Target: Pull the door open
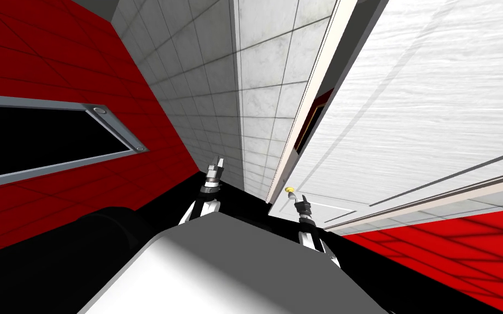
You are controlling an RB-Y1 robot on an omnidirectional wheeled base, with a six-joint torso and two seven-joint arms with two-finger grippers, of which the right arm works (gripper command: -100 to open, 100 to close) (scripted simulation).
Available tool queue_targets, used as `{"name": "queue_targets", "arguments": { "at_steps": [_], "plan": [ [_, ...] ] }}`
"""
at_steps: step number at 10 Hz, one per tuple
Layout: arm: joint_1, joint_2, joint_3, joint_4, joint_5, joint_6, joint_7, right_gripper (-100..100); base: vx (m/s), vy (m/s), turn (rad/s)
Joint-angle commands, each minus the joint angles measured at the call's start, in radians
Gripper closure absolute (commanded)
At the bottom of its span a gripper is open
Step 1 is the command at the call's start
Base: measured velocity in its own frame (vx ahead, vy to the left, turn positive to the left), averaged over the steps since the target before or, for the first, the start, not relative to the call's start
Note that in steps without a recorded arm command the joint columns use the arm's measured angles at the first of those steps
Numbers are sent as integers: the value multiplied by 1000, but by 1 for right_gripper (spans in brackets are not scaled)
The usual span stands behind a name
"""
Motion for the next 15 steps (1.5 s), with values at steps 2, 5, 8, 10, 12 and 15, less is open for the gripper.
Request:
{"name": "queue_targets", "arguments": {
  "at_steps": [2,5,8,10,12,15],
  "plan": [
    [8,20,34,-20,-12,15,-64,-100,-39,-14,25],
    [10,18,43,-25,-26,15,-103,-100,-24,0,9],
    [13,16,53,-30,-40,15,-142,-100,-25,-6,15],
    [16,14,64,-36,-56,15,-183,-100,-23,-4,24],
    [18,12,75,-41,-72,16,-224,-100,-32,-5,21],
    [24,7,98,-53,-106,16,-302,-100,-39,-12,34]
  ]
}}
